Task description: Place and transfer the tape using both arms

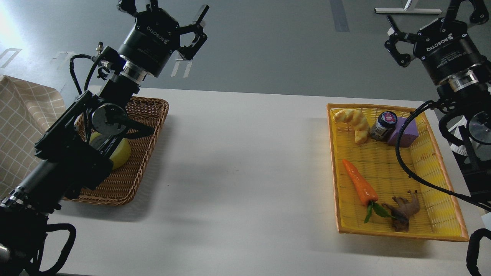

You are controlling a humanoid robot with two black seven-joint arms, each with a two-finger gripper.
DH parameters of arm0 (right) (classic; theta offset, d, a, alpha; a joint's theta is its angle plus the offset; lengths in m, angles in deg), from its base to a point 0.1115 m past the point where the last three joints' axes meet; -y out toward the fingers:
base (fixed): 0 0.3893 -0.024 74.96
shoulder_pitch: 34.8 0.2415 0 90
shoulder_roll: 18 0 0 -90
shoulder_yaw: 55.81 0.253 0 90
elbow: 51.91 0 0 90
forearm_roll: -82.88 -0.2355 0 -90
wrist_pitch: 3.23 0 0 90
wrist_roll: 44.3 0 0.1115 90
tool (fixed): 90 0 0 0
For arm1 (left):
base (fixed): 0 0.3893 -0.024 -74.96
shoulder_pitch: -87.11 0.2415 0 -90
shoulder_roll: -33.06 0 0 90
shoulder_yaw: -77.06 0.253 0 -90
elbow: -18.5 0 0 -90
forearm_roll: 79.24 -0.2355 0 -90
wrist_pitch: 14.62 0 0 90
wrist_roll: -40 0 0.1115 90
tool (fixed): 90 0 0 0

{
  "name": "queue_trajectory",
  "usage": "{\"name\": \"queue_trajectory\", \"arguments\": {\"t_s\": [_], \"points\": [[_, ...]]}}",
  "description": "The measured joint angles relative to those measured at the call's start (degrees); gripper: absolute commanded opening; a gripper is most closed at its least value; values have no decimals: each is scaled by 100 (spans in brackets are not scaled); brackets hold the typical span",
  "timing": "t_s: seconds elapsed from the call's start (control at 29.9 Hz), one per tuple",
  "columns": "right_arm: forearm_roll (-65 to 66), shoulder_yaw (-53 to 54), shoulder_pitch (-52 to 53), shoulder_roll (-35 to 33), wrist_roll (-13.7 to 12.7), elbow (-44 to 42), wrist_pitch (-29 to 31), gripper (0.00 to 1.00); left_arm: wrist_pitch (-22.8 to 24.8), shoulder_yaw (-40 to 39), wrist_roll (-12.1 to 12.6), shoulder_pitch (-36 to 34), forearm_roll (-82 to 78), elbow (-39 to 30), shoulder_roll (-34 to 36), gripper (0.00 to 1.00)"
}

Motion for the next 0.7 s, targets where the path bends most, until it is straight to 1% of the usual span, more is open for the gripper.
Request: {"name": "queue_trajectory", "arguments": {"t_s": [0.27,0.7], "points": [[-6,5,11,166,26,16,0,100,-19,-51,0,31,0,-21,-12,98],[-6,17,32,194,26,6,0,100,1,-55,0,84,4,-25,-36,98]]}}
